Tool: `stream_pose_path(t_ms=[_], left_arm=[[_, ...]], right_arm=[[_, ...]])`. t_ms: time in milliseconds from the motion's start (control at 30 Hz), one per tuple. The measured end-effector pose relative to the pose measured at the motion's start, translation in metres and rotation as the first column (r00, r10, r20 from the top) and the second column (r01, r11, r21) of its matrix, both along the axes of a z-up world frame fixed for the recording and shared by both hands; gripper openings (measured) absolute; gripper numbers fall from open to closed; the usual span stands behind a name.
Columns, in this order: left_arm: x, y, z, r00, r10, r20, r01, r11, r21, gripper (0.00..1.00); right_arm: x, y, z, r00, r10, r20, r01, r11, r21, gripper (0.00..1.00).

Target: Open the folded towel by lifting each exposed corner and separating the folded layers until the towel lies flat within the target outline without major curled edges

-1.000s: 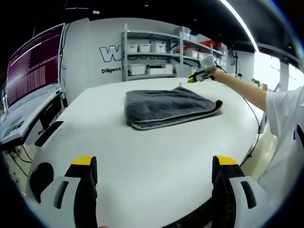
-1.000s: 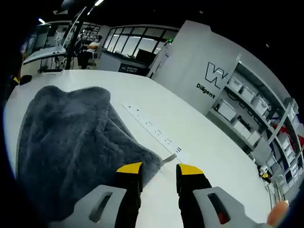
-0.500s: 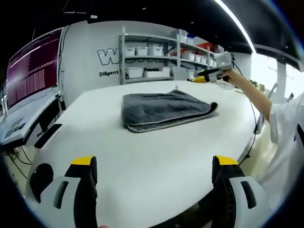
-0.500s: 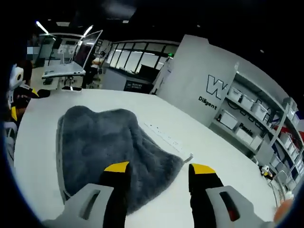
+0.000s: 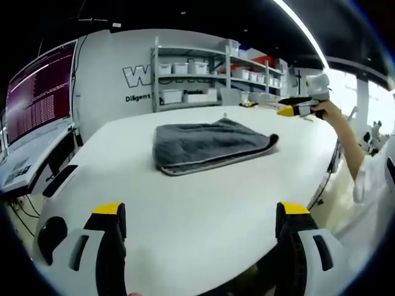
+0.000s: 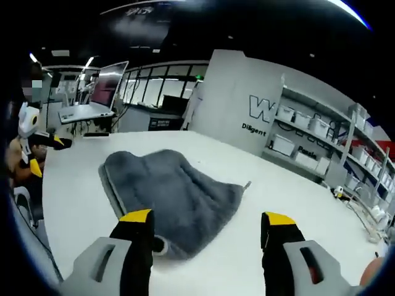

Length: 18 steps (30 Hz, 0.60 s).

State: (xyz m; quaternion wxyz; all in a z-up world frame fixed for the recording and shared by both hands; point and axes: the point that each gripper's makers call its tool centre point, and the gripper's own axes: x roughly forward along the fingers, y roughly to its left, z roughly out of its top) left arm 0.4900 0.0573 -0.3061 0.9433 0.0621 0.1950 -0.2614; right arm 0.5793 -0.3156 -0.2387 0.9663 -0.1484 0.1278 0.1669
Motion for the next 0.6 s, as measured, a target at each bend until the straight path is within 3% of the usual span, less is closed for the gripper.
stream_pose_path(t_ms=[200, 400, 600], left_arm=[[0.002, -0.006, -0.003, 1.0, -0.013, -0.007, 0.013, 1.0, 0.005, 0.99], [0.002, -0.012, -0.008, 0.999, -0.03, -0.02, 0.03, 0.999, 0.017, 0.99], [0.004, -0.013, -0.009, 0.999, -0.031, -0.022, 0.031, 0.999, 0.015, 0.99]], right_arm=[[-0.036, 0.003, -0.023, 0.998, -0.022, -0.06, 0.025, 0.999, 0.049, 0.81], [-0.058, 0.01, -0.045, 0.994, -0.039, -0.103, 0.042, 0.999, 0.026, 0.87], [-0.079, 0.023, -0.068, 0.988, -0.026, -0.153, 0.034, 0.998, 0.055, 0.93]])
